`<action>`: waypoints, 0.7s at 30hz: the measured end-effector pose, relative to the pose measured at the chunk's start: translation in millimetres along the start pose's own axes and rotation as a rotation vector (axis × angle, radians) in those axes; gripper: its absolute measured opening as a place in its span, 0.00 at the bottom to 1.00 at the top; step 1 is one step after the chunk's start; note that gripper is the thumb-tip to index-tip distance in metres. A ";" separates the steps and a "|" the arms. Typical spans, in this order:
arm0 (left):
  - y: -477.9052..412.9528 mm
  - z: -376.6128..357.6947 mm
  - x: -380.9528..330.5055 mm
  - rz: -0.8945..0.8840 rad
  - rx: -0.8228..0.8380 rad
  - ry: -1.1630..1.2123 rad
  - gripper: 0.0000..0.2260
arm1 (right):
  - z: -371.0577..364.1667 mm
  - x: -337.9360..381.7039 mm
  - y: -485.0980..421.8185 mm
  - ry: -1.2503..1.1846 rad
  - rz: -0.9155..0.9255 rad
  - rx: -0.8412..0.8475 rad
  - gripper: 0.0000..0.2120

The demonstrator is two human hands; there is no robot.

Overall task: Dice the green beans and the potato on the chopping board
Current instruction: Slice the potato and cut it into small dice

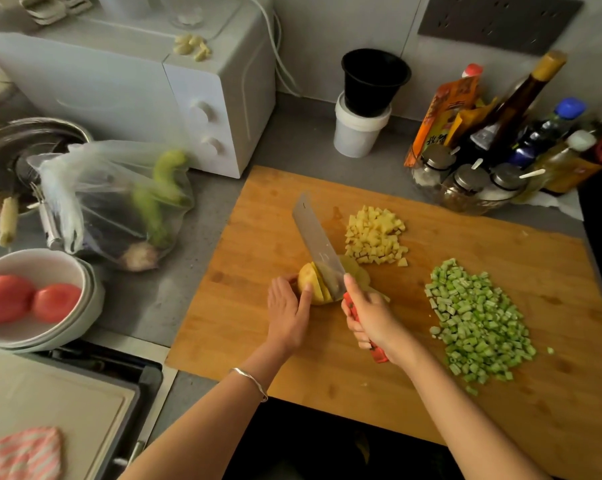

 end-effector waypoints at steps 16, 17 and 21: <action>1.6 1.2 -6.3 -0.027 -0.027 0.008 0.27 | -13.0 -40.8 5.9 0.236 -0.141 -0.076 0.27; 1.4 0.9 -5.9 -0.024 -0.025 0.013 0.28 | -13.6 -44.6 3.4 0.255 -0.125 -0.097 0.28; 0.0 -0.7 -6.2 -0.020 -0.014 0.024 0.25 | -10.8 -43.5 -4.9 0.385 0.026 -0.247 0.26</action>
Point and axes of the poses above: each hand's wrist, its own y-axis away from the middle knuckle, its own z-axis out of the back of the hand, x = y × z, the point moved 9 cm from there along -y, towards the middle knuckle, and after that the axes turned 7 degrees about -z, right-handed, at the moved point
